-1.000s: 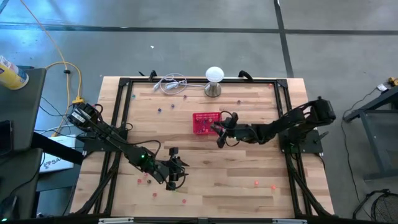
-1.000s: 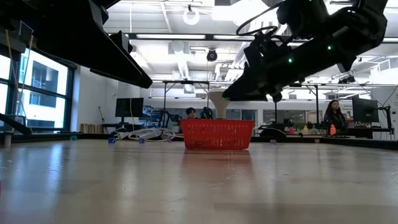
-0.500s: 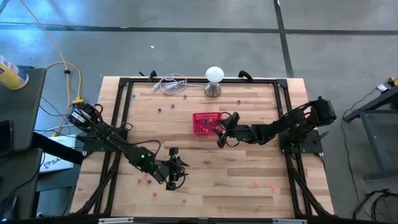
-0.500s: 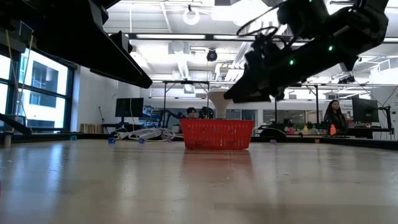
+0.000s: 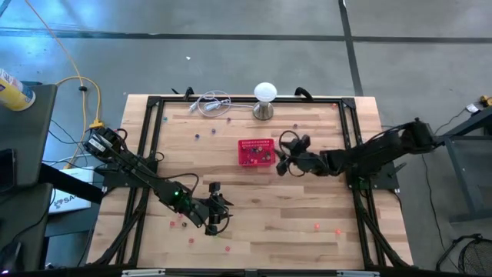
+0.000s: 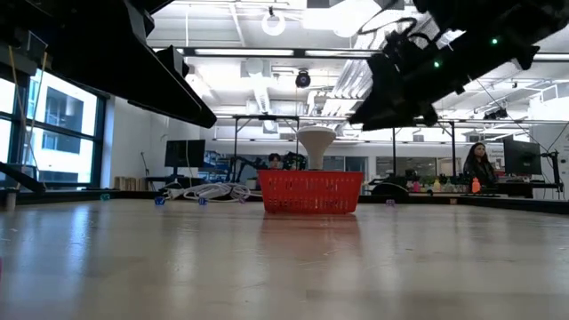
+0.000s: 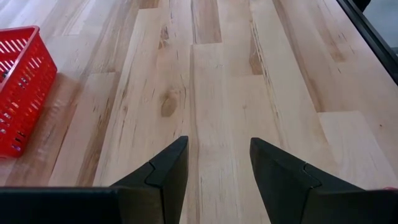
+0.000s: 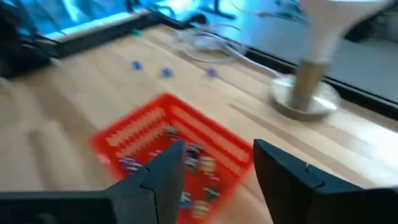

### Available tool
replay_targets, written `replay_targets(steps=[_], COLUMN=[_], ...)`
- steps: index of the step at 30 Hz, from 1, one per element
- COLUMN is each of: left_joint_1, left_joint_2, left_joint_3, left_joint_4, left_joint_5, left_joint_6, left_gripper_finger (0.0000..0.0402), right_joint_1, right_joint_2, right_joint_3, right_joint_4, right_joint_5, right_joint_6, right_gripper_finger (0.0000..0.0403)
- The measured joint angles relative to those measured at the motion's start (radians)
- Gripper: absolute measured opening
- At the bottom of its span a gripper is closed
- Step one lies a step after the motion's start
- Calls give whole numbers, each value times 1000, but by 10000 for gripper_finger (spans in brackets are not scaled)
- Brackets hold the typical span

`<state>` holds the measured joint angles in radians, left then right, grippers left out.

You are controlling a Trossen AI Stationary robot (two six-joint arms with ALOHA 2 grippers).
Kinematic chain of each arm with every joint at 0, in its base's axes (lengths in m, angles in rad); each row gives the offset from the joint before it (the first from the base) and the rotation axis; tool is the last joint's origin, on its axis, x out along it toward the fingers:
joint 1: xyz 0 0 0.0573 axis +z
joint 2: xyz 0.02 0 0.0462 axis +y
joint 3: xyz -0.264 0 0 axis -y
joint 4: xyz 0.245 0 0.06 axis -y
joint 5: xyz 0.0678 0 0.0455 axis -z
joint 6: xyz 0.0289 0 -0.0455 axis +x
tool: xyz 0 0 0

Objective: Pick & Place Dice
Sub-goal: Put the right purple dice into the bin

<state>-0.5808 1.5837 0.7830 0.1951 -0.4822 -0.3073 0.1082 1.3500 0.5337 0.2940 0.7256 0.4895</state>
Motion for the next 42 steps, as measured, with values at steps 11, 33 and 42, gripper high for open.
replay_targets(steps=[11, 33, 42], left_joint_1=[18, 15, 15], left_joint_2=[0, 0, 0], left_joint_3=[-1, -1, -1], left_joint_4=[-1, 3, 8], left_joint_5=[2, 20, 20], left_joint_6=[0, -5, -8], left_gripper_finger=[165, 165, 165], right_joint_1=[-387, -627, -627], right_joint_2=[-17, 163, 175], right_joint_3=[138, 137, 138], right_joint_4=[-472, -405, -397], right_joint_5=[-273, -348, -333], right_joint_6=[188, 84, 274], right_gripper_finger=[175, 176, 176])
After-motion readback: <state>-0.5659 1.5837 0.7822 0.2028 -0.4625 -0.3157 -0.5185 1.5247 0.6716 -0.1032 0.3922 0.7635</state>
